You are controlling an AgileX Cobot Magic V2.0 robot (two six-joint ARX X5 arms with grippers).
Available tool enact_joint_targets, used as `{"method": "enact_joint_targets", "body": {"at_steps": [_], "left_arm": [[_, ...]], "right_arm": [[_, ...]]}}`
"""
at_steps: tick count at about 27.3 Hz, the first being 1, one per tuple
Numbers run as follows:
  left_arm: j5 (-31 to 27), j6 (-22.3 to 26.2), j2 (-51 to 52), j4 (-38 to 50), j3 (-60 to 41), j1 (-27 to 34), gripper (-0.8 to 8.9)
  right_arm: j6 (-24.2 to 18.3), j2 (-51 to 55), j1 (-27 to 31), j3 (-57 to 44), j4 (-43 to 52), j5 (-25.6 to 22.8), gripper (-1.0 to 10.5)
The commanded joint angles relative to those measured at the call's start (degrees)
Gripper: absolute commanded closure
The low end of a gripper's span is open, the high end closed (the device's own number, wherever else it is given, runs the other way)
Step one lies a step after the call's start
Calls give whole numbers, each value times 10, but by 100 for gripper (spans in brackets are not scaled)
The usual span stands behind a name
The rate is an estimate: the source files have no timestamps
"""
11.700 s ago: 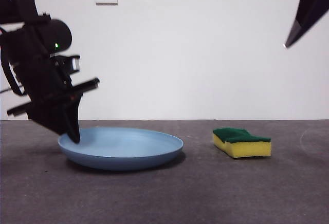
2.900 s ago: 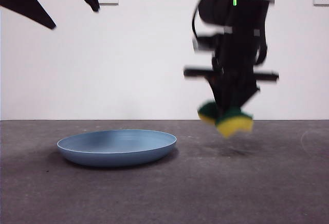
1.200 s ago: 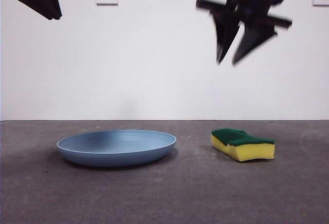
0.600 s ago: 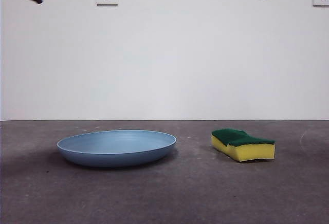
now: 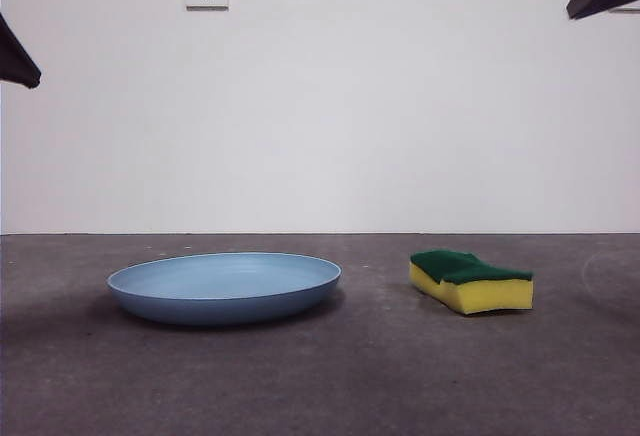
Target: Pick up the plate,pick up the cloth,clean the plate with the cloth
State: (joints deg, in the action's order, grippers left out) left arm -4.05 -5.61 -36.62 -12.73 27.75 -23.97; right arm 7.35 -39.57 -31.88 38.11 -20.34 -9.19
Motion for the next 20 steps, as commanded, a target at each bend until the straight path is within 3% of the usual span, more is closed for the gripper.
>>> {"method": "enact_joint_targets", "body": {"at_steps": [1,11,14,20], "left_arm": [[-2,-3,0,-3,-3,0,814],[-9,-1,9,-6,-3,-2,814],[-36,21,46,-9,-3,7,814],[-30,35,143,0,-27,61,814]], "right_arm": [[7,-1,0,-3,3,-2,946],[7,-1,0,-3,3,-2,946],[7,-1,0,-3,3,-2,946],[7,-1,0,-3,3,-2,946]]}}
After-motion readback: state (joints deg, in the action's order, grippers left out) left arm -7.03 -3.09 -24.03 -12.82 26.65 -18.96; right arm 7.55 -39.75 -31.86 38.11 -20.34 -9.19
